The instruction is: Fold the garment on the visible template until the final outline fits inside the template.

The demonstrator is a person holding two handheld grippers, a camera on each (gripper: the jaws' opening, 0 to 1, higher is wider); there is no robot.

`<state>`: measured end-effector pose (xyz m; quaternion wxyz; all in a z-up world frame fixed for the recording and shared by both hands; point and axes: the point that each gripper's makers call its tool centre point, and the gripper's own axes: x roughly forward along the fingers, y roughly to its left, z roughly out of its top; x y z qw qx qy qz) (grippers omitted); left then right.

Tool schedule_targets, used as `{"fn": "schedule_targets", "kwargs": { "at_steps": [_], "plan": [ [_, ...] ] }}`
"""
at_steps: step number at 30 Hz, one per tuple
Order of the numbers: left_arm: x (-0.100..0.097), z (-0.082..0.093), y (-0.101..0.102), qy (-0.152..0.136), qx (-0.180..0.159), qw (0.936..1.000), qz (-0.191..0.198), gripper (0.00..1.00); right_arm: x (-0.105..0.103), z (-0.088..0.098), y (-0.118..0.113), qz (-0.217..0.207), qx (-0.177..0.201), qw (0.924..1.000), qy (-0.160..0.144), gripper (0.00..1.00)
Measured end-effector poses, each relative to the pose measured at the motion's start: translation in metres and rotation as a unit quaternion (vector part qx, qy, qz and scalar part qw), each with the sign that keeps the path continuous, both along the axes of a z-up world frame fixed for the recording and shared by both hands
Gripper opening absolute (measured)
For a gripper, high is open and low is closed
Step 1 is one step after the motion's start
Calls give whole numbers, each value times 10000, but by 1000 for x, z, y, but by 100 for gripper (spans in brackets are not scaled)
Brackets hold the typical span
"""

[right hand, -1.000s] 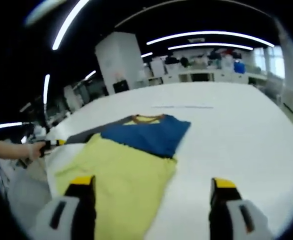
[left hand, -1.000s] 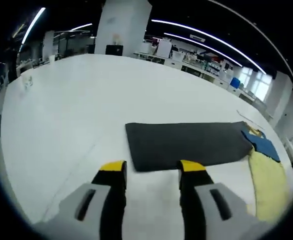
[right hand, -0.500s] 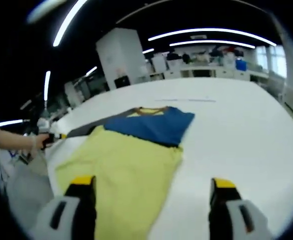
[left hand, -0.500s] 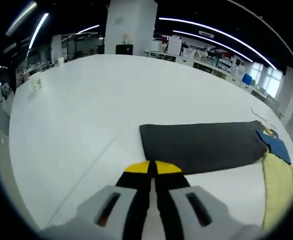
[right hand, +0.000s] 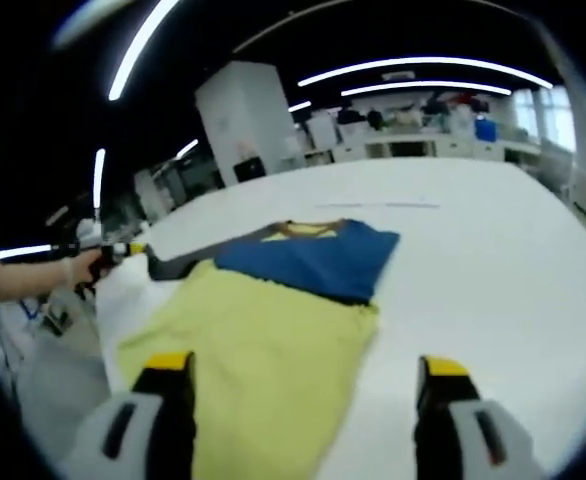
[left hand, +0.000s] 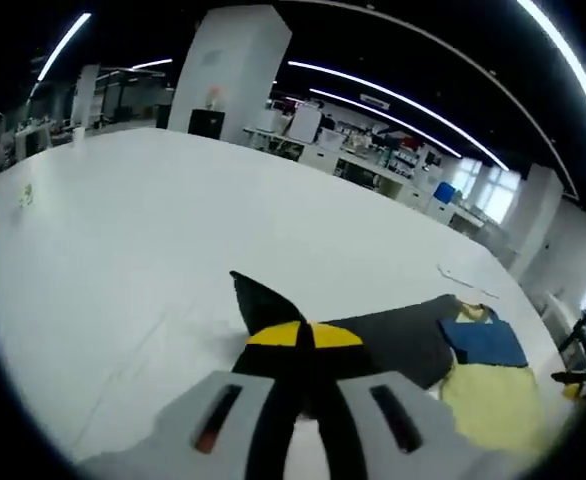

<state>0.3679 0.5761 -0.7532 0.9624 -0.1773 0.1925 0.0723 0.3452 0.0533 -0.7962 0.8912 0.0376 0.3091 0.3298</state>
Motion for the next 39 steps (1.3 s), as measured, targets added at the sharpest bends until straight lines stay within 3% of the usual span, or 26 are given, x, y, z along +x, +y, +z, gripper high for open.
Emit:
{"fn": "schedule_targets", "kwargs": {
  "at_steps": [3, 9, 10, 11, 13, 22, 25, 31, 39],
  "plan": [
    [20, 8, -34, -48, -23, 9994, -339, 0, -2, 0, 1, 31, -12, 10000, 4, 90],
    [60, 12, -81, -181, -134, 9957, -899, 0, -6, 0, -3, -88, 119, 9999, 25, 91],
    [64, 13, -87, -192, -187, 9951, -954, 0, -6, -1, -4, -98, 117, 9999, 31, 91],
    [59, 15, -107, -203, -211, 9945, -1008, 0, -7, -3, -6, -127, 86, 9999, 53, 91],
    [68, 15, -109, -203, -214, 9929, -1154, 0, -8, -3, -7, -145, 85, 9998, 66, 92],
    [115, 19, -173, -249, -346, 9818, -1852, 0, -11, -4, -16, -250, 32, 9996, 88, 95],
    [119, 21, -200, -280, -452, 9789, -1974, 0, -14, -7, -20, -307, 62, 9994, 144, 95],
    [147, 19, -247, -307, -648, 9680, -2404, 0, -17, -13, -26, -380, 8, 9990, 242, 94],
    [152, 15, -320, -252, -668, 9516, -2989, 0, -22, -18, -31, -445, 28, 9985, 323, 93]
  ]
}}
